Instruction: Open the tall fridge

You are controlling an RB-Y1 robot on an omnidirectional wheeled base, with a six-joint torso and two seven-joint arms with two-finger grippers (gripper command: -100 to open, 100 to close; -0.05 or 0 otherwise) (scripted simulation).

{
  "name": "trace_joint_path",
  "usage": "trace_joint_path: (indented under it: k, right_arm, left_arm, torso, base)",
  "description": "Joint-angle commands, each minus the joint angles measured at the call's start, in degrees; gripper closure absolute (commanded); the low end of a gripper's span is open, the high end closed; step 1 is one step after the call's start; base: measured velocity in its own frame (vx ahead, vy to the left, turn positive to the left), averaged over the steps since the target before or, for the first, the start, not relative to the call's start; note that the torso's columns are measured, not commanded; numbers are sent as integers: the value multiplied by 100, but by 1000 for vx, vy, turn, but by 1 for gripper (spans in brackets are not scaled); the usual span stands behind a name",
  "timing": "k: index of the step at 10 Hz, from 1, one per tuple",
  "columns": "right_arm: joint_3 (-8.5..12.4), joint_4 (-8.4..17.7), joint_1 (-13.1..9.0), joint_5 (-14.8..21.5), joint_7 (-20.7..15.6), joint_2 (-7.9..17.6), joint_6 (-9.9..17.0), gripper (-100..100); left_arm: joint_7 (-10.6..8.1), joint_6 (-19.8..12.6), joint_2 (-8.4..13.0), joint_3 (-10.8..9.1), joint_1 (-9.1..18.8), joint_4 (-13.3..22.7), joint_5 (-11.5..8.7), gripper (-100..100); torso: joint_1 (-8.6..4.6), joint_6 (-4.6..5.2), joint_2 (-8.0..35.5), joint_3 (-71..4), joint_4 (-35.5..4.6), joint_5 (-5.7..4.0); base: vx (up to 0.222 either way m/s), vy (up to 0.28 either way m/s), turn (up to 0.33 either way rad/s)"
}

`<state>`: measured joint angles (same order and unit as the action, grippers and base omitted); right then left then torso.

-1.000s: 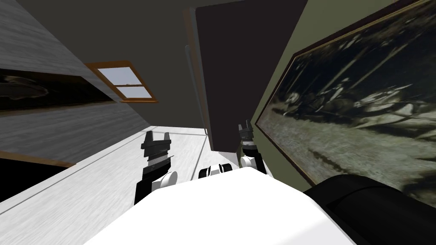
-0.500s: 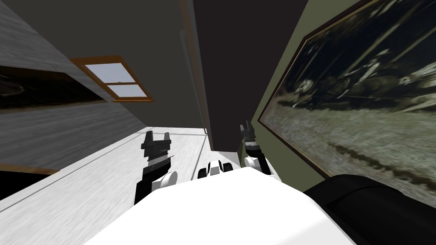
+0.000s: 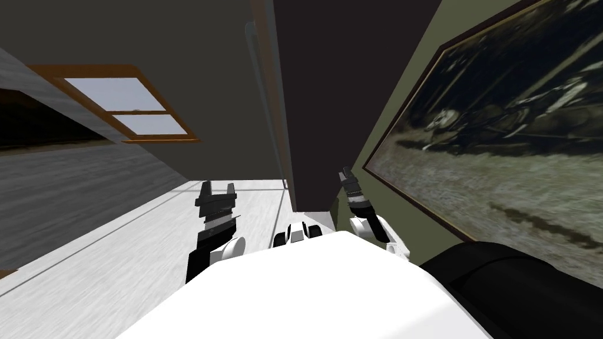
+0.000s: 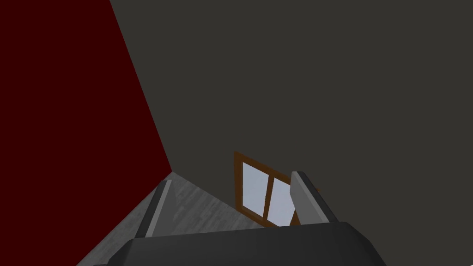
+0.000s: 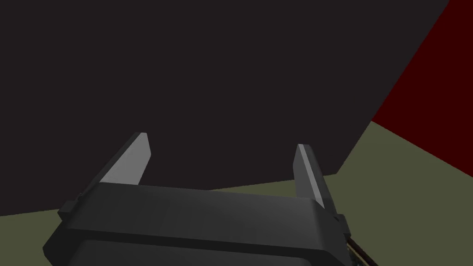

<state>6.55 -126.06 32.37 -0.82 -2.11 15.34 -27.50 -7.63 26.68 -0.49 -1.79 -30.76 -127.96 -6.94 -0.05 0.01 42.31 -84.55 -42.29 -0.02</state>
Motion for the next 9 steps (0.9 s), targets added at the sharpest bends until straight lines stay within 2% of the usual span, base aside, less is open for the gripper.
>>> trace_joint_path:
  k: [1, 4, 5, 9]
  right_arm:
    - [328, 19, 56, 188, -115, 357, -67, -100]
    - [898, 42, 186, 573, -337, 927, -202, -100]
    - [987, 42, 186, 573, -337, 1011, -202, -100]
    - [1678, 79, 326, 996, -580, 1699, -347, -100]
  left_arm:
    - [0, 0, 0, 0, 0, 0, 0, 0]
    - [0, 0, 0, 0, 0, 0, 0, 0]
    - [0, 0, 0, 0, 0, 0, 0, 0]
    - [0, 0, 0, 0, 1, 0, 0, 0]
  torso:
    - [13, -1, -6, -4, 2, 4]
    - [7, 1, -6, -3, 2, 1]
    - [28, 0, -10, -6, 3, 8]
    - [-5, -5, -4, -4, 2, 0]
  base:
    - [111, 125, -56]
    - [125, 141, -165]
    - [99, 162, -91]
    - [109, 134, -136]
